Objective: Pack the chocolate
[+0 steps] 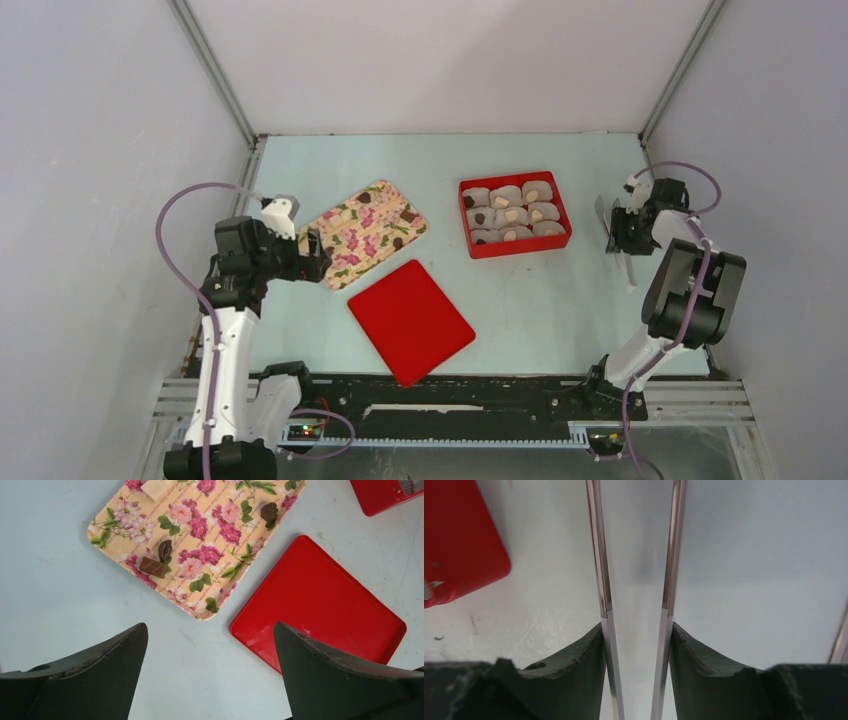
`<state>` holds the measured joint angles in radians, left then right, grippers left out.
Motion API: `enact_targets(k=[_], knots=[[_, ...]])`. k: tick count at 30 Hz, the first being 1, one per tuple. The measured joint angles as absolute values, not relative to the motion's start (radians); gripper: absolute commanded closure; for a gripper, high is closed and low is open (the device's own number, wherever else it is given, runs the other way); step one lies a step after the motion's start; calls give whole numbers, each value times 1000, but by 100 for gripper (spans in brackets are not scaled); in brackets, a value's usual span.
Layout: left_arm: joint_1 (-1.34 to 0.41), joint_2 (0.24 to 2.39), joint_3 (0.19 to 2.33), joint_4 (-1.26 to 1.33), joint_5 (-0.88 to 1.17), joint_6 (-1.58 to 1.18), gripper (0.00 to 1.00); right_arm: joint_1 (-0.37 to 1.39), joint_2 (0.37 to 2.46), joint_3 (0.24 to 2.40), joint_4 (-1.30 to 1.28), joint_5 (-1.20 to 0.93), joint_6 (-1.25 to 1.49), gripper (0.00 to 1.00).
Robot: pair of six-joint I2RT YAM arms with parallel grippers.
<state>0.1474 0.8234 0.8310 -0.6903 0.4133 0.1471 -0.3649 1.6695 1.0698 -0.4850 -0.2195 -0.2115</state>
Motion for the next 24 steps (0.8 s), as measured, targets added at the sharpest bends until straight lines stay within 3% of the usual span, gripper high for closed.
enact_targets(k=[7, 13, 19, 24], knots=[[147, 826, 819, -690, 427, 144, 0, -365, 1750, 1070, -512, -207, -212, 41], [111, 865, 819, -691, 447, 139, 0, -409, 1675, 1071, -552, -244, -198, 36], [28, 896, 819, -692, 438, 150, 0, -411, 1544, 1081, -602, -381, -235, 41], [-93, 957, 819, -709, 374, 224, 4, -215, 1491, 1087, -628, -456, -363, 48]])
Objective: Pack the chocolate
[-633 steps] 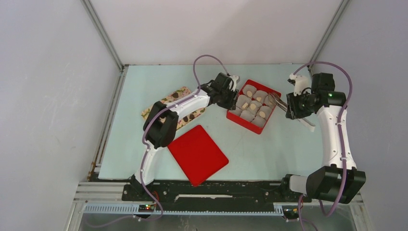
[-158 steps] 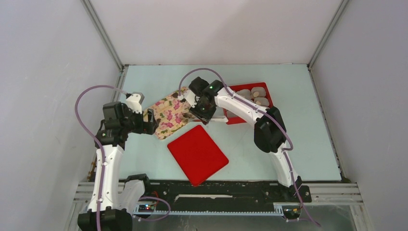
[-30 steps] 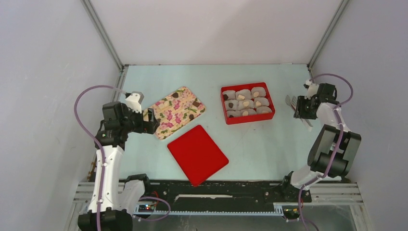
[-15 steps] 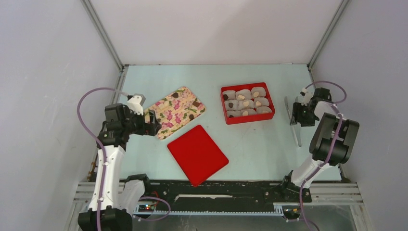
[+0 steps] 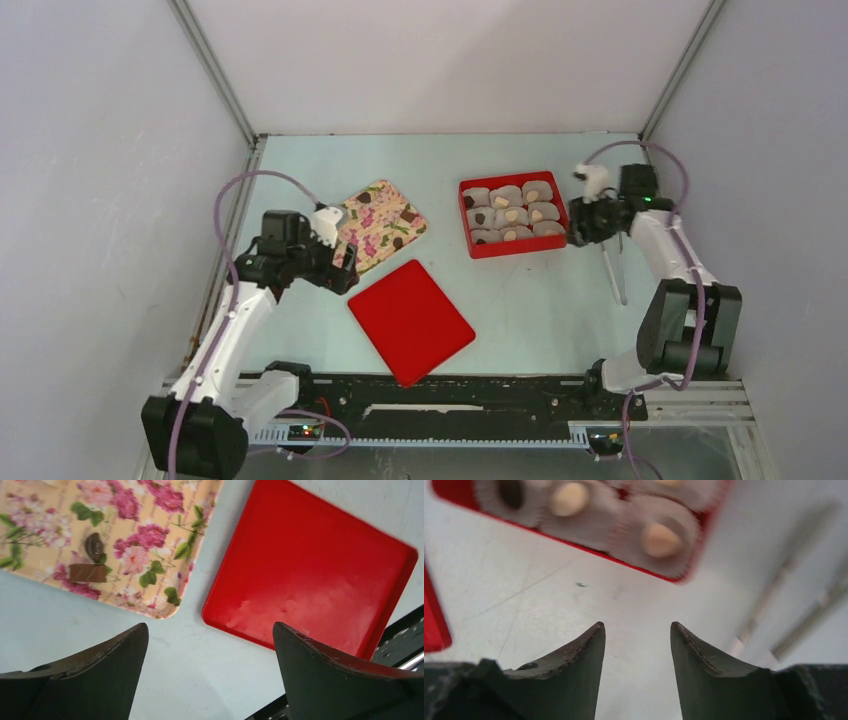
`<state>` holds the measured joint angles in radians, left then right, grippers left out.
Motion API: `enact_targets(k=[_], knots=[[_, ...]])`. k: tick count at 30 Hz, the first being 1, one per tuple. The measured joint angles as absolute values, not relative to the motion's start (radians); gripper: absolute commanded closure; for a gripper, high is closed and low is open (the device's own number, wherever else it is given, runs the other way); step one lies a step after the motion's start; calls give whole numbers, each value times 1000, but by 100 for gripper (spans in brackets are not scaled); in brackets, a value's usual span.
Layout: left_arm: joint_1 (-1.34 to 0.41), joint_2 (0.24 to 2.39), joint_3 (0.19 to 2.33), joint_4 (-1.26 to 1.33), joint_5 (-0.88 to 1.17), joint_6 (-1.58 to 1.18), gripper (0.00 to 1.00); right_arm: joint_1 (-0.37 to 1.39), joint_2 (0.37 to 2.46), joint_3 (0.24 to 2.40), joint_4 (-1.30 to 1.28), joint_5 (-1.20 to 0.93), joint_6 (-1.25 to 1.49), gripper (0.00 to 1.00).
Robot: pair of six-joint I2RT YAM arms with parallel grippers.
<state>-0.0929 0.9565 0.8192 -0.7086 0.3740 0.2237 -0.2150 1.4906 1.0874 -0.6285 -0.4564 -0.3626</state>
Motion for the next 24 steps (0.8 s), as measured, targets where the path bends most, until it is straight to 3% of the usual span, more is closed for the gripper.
enact_targets(k=[5, 9, 15, 24], knots=[[-231, 1040, 819, -721, 306, 290, 13, 66, 1489, 1089, -619, -431, -491, 50], [-368, 1100, 820, -722, 293, 377, 17, 167, 1494, 1089, -591, -400, -577, 53], [-575, 1135, 811, -776, 330, 683, 34, 208, 1572, 1089, -532, -358, -666, 57], [-765, 1311, 725, -827, 280, 1082, 49, 223, 1620, 1090, -518, -331, -713, 60]])
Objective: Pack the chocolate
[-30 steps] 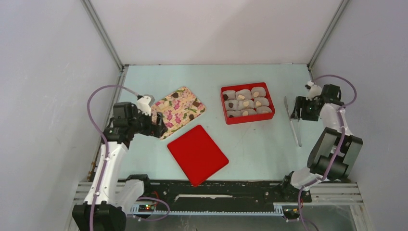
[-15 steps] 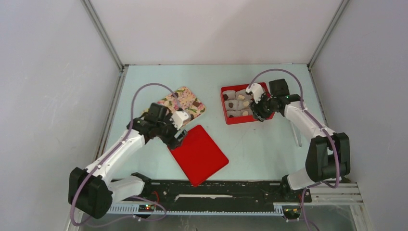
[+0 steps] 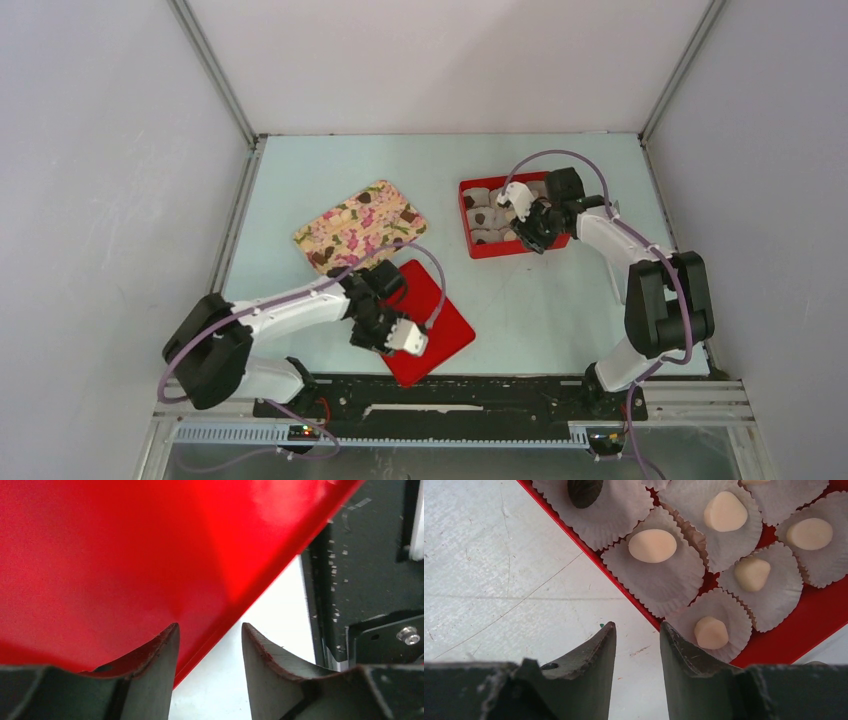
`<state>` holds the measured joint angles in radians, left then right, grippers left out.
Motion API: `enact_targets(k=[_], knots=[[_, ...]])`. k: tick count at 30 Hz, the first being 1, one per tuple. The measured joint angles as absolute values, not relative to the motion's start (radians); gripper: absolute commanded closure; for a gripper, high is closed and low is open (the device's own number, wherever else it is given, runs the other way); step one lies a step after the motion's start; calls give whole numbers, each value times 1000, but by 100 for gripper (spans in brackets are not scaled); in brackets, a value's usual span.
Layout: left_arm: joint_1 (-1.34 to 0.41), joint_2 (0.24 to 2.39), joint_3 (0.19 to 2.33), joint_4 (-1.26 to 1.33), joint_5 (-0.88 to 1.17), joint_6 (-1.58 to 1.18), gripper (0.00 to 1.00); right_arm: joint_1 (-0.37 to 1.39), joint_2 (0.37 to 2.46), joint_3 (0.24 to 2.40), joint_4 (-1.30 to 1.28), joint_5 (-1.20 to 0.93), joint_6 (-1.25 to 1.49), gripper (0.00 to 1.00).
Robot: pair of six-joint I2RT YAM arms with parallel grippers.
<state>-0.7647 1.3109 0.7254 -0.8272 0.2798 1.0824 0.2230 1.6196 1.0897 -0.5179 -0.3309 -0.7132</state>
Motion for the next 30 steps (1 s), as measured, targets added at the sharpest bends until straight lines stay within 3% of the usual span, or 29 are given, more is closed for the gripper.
enact_targets(k=[4, 6, 11, 17, 21, 30], knots=[[-858, 1356, 689, -839, 250, 1164, 54, 212, 1620, 1090, -518, -332, -715, 60], [-879, 1355, 689, -840, 234, 1187, 63, 203, 1622, 1090, -518, -333, -715, 59], [-901, 1358, 685, -828, 208, 1206, 99, 194, 1637, 1092, -506, -332, -715, 58], [-908, 1373, 703, -838, 238, 1198, 100, 207, 1662, 1092, -497, -321, -734, 51], [-908, 1377, 792, -955, 345, 1148, 100, 234, 1658, 1092, -528, -342, -796, 52], [-907, 1301, 988, -1072, 487, 1027, 100, 332, 1661, 1093, -573, -325, -863, 80]])
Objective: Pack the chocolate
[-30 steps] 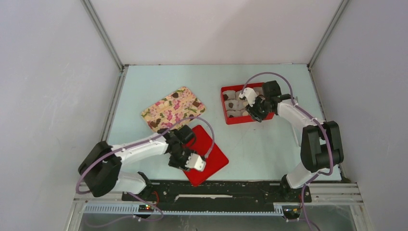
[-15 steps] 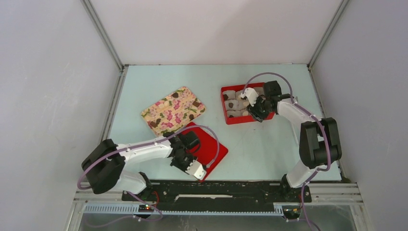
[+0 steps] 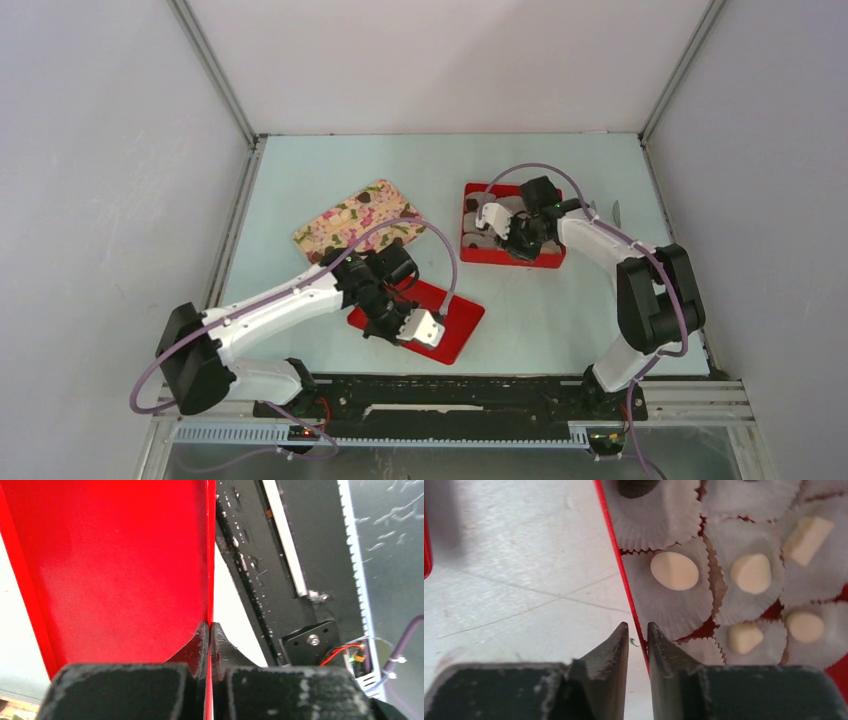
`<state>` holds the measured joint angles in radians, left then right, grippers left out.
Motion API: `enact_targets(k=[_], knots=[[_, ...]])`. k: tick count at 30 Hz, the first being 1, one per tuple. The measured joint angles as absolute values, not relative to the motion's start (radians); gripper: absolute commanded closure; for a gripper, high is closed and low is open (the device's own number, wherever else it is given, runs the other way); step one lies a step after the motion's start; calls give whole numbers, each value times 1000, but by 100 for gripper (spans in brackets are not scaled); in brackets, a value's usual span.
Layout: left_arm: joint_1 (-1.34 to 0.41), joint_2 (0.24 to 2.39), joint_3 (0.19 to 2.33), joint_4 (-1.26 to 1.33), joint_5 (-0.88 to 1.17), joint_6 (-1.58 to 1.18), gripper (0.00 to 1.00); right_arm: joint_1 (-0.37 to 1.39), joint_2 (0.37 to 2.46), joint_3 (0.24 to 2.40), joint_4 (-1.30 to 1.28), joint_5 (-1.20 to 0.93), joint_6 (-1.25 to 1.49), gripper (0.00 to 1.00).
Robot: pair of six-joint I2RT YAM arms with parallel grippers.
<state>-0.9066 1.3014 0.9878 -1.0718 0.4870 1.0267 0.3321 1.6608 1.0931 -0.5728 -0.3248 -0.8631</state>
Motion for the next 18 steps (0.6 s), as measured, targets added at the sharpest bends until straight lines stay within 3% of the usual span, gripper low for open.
enact_targets(k=[7, 12, 18], knots=[[-896, 1220, 993, -1129, 540, 945, 100, 389, 1661, 1093, -646, -360, -865, 80], [-894, 1201, 992, -1132, 546, 924, 100, 441, 1629, 1065, -649, -347, -837, 60], [-887, 1201, 992, -1134, 554, 915, 100, 394, 1467, 1024, -640, -401, -722, 57]])
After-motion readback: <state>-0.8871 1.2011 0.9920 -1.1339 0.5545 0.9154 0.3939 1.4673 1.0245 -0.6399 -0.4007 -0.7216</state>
